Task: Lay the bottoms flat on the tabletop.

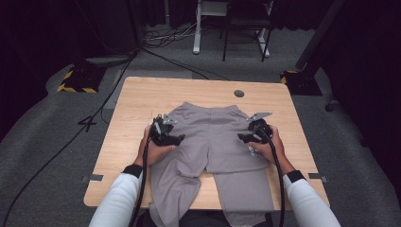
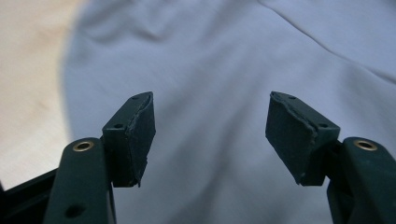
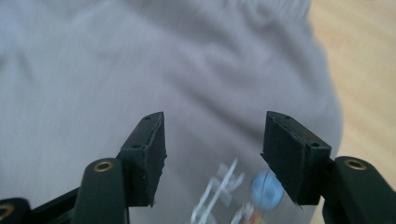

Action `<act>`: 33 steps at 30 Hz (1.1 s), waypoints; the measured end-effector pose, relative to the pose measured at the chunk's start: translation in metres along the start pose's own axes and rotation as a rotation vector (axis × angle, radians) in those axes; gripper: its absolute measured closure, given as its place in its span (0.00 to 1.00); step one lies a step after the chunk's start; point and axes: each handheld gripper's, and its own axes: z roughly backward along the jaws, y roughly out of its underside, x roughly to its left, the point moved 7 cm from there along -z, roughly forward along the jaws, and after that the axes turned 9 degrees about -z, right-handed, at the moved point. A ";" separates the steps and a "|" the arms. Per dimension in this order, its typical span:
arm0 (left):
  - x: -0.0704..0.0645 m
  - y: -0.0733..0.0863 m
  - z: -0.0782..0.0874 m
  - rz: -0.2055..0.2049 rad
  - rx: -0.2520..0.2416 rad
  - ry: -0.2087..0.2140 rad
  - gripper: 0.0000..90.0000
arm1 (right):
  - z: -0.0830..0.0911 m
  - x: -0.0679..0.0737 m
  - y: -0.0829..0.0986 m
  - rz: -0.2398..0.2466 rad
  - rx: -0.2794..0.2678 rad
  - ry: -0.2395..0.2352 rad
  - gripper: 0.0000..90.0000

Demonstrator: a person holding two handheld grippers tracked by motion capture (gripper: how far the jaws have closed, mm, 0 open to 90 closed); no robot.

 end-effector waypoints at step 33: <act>0.011 -0.038 -0.070 0.025 0.010 -0.030 0.18 | -0.033 -0.039 -0.023 -0.128 -0.027 0.088 0.34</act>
